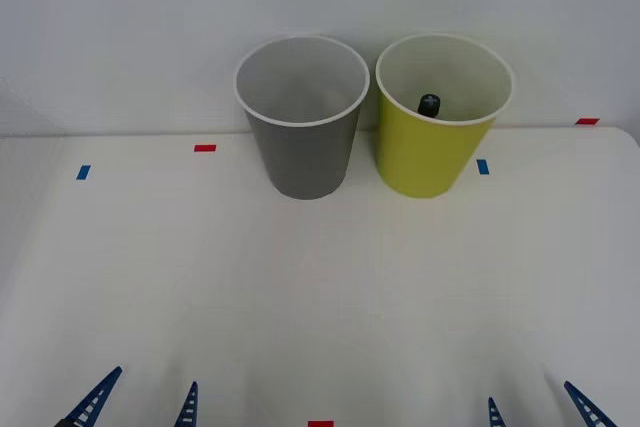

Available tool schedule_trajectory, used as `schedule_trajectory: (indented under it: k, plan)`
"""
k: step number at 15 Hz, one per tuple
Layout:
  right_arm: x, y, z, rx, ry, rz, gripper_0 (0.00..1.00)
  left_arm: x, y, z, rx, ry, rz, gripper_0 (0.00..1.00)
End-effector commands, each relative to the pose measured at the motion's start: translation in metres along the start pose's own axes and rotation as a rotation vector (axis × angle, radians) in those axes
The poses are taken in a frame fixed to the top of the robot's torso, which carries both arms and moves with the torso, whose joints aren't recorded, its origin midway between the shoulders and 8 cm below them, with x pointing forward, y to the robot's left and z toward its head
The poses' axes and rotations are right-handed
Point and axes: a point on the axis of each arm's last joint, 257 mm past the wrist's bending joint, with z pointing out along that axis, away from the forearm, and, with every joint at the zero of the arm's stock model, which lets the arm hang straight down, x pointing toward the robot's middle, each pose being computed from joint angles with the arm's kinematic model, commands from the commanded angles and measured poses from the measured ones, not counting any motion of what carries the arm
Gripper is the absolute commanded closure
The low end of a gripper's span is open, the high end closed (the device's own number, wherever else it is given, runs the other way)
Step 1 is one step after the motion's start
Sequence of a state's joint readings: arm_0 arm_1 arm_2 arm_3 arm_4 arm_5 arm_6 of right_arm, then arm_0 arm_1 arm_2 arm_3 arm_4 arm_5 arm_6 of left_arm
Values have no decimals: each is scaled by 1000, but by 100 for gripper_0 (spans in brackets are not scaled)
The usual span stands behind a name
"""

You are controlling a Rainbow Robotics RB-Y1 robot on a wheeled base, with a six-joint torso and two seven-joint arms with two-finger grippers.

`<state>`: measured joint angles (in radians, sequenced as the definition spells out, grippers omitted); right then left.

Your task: Put cans in the gray bin and PET bottles in the light green bin.

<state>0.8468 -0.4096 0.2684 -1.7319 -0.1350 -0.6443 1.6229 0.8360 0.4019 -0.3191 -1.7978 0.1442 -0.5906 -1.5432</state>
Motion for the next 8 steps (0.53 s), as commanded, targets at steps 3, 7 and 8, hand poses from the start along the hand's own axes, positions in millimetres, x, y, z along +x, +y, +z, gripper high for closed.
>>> schedule_trajectory:
  k: [3, 7, 8]
  plan:
    - [0, 0, 0, 0, 0, 0, 5, 0, 0, 0, 0, 0, 0, 0]
    - [0, 0, 0, 0, 0, 0, 5, 0, 0, 0, 0, 0, 0, 0]
    - [0, 0, 0, 0, 0, 0, 5, 0, 0, 0, 0, 0, 0, 0]
